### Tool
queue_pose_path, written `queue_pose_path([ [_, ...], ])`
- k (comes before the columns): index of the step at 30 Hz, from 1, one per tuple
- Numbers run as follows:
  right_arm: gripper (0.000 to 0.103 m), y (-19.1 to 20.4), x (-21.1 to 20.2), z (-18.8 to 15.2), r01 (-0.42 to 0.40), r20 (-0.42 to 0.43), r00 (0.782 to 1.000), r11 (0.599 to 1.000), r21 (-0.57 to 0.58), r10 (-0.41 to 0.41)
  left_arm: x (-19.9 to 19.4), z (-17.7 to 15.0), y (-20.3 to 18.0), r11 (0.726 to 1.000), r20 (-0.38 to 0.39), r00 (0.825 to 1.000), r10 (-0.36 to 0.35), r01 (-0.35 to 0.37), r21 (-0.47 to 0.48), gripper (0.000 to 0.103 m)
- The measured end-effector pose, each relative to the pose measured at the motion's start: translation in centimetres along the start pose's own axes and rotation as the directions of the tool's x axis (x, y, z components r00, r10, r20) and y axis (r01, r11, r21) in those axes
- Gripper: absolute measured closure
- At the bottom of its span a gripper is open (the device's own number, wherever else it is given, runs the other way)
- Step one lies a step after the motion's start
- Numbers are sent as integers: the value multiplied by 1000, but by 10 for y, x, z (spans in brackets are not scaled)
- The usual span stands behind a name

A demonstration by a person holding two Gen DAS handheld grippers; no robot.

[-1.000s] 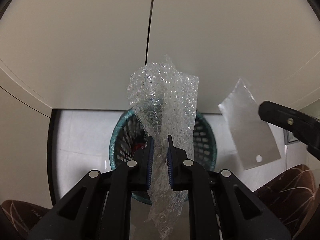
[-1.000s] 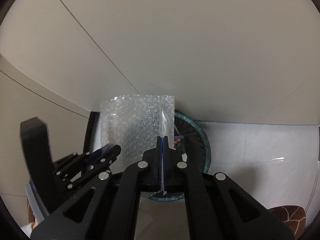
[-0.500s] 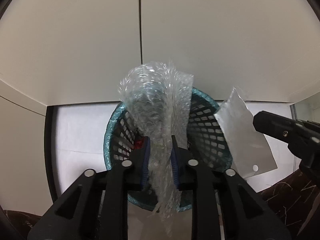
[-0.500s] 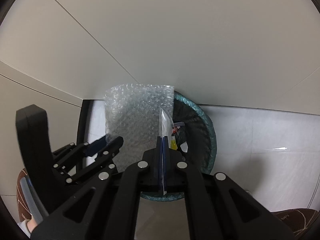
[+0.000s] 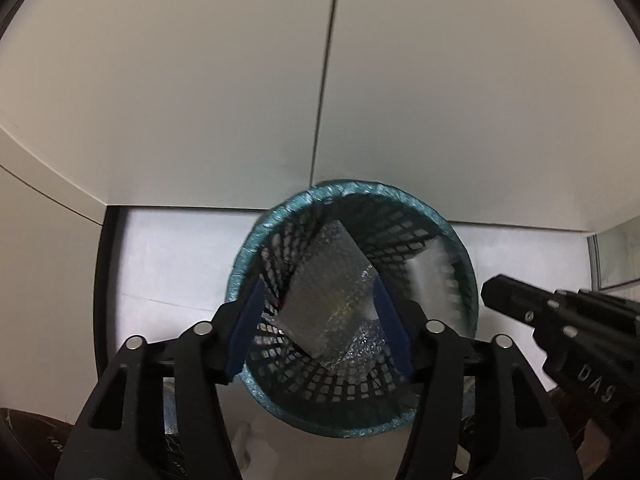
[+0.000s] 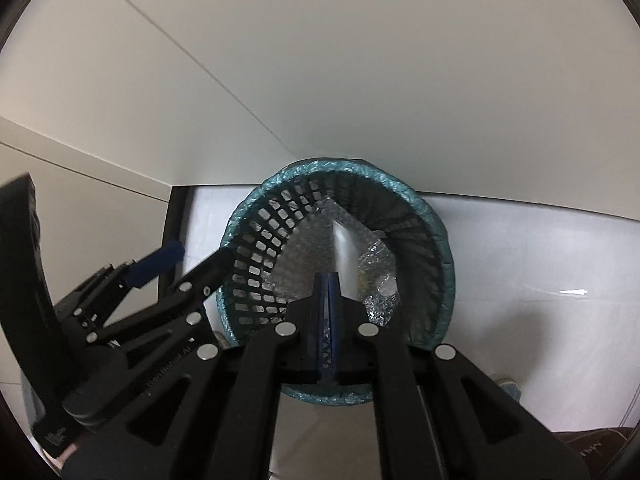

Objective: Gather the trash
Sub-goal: 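Open the left tool over the bin while the right tool releases the plastic bag, then raise both open tools back up to the counter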

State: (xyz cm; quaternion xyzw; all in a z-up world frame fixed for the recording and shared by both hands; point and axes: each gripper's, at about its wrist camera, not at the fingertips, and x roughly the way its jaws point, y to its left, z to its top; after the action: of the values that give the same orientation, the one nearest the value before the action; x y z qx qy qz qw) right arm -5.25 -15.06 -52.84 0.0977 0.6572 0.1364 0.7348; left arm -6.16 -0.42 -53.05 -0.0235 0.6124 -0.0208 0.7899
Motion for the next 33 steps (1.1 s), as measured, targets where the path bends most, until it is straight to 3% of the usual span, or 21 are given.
queue_pose_path([
  [2,96,2,0,0,2,-4,1000,1000,-6,-2,-1,0,1,1000,11,1000,9,-9,-2,40],
  [6,75,-2,-3,-1,4,13,1000,1000,15,-4,-1,3,1,1000,16,1000,22,-22,11,39],
  [11,63,-6,-16,1,42,51,998,999,25,-43,-9,6,5,1000,34,999,22,-22,2,38],
  [16,47,-2,-51,1,74,121,990,997,18,-76,-35,9,10,1000,52,999,11,-10,-21,37],
  [19,30,-1,-74,1,66,156,985,997,38,-71,-53,11,10,1000,69,997,23,-22,-13,35],
  [23,24,5,-105,-3,120,197,973,993,13,-120,-78,10,6,1000,93,995,25,-25,5,29],
  [27,19,9,-145,-7,148,260,954,989,18,-147,-111,12,5,1000,116,993,-21,20,10,20],
  [33,17,20,-210,-2,175,357,919,985,3,-164,-175,25,-7,999,216,976,-22,13,44,8],
])
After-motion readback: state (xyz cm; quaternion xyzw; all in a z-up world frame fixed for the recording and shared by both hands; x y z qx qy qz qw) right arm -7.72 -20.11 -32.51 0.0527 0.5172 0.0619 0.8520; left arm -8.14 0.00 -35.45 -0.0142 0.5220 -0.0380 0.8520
